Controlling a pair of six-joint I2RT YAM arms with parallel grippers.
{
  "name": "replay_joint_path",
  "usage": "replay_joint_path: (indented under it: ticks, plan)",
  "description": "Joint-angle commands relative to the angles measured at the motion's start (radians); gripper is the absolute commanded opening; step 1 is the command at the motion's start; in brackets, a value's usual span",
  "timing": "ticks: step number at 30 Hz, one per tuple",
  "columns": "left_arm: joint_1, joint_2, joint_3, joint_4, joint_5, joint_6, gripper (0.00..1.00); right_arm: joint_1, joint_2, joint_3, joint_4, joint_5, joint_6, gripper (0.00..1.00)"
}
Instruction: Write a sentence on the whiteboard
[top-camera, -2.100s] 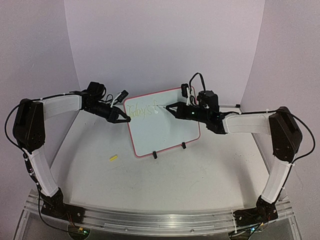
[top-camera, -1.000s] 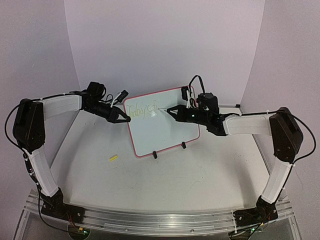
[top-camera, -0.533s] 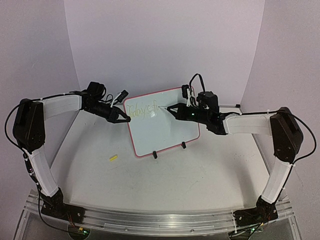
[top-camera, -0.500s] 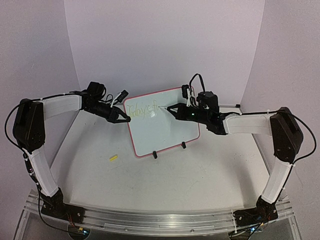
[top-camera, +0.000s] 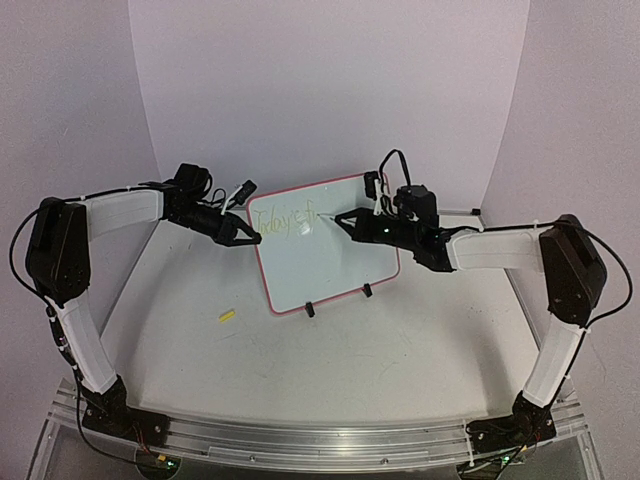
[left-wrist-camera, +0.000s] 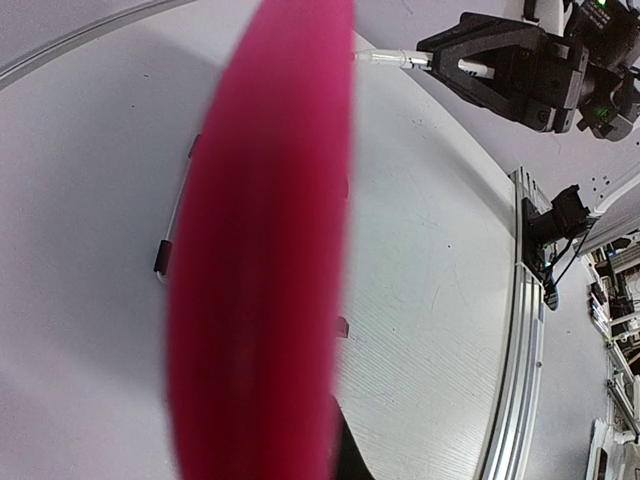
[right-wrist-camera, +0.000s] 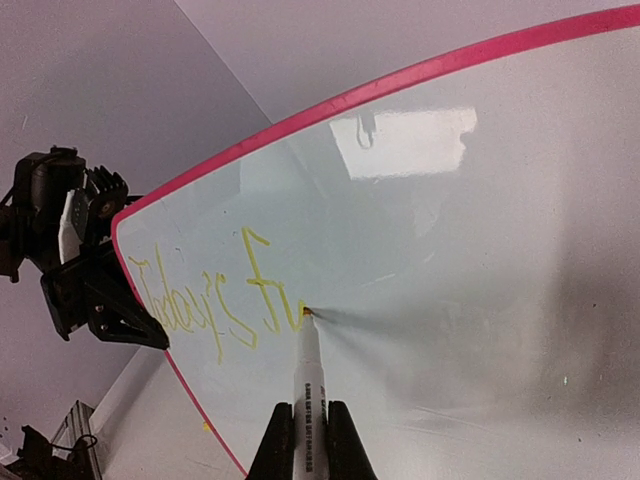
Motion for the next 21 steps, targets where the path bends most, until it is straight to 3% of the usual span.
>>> replay_joint_path:
  ticks: [1,21]
  plan:
    - [-0.025,-0.001,0.021,-0.047,-0.035,0.038,0.00,-0.012,-0.024,-0.032,-0.004,0.038,-0.007,0.00]
    - [-0.026,0.000,0.021,-0.047,-0.035,0.038,0.00,-0.012,-0.105,0.018,0.008,0.033,-0.019,0.00]
